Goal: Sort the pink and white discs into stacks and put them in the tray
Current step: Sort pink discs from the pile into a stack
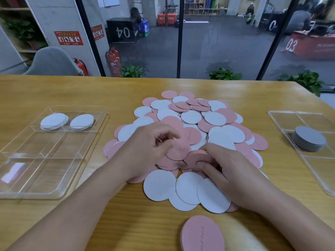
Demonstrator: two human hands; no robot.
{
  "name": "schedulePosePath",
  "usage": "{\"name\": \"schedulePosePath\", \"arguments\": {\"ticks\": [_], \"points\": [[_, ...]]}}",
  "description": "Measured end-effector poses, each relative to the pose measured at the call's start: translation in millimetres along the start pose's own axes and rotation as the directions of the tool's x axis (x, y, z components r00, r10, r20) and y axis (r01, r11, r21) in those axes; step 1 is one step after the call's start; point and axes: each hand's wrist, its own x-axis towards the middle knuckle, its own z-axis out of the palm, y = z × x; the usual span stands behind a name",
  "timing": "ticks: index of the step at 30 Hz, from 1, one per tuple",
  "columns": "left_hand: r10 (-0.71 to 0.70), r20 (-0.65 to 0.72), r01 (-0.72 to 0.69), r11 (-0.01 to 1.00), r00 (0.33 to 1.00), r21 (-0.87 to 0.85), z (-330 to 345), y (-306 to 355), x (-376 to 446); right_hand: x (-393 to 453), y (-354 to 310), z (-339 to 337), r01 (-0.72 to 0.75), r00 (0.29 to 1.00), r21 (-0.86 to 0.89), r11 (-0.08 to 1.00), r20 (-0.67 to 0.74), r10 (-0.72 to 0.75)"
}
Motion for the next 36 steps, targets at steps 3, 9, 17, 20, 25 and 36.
{"name": "schedulePosePath", "arguments": {"ticks": [3,9,17,20,25,36], "points": [[-0.129,0.025,0.118,0.958,0.991,0.263,-15,-10,3,0,0,0,0.000,1.000,0.003,1.000,-0.004,0.000],[-0.194,0.068,0.162,0.930,0.979,0.329,-17,-7,2,0,0,0,-0.012,1.000,0.000,1.000,0.008,0.012],[-0.146,-0.095,0.146,0.989,0.985,-0.002,-16,-4,4,0,-2,-2,-0.014,1.000,0.020,1.000,-0.008,0.014],[-0.070,-0.119,0.060,0.995,0.990,-0.082,-16,1,4,0,-1,-1,-0.008,1.000,0.026,1.000,-0.013,0.009],[-0.001,-0.073,-0.011,0.987,0.997,-0.158,-11,8,2,0,0,-3,-0.020,0.999,0.073,0.997,-0.034,0.023],[0.029,0.175,0.018,0.964,0.984,-0.265,17,14,-6,-1,-3,-3,-0.001,1.000,0.075,0.997,0.000,0.001]]}}
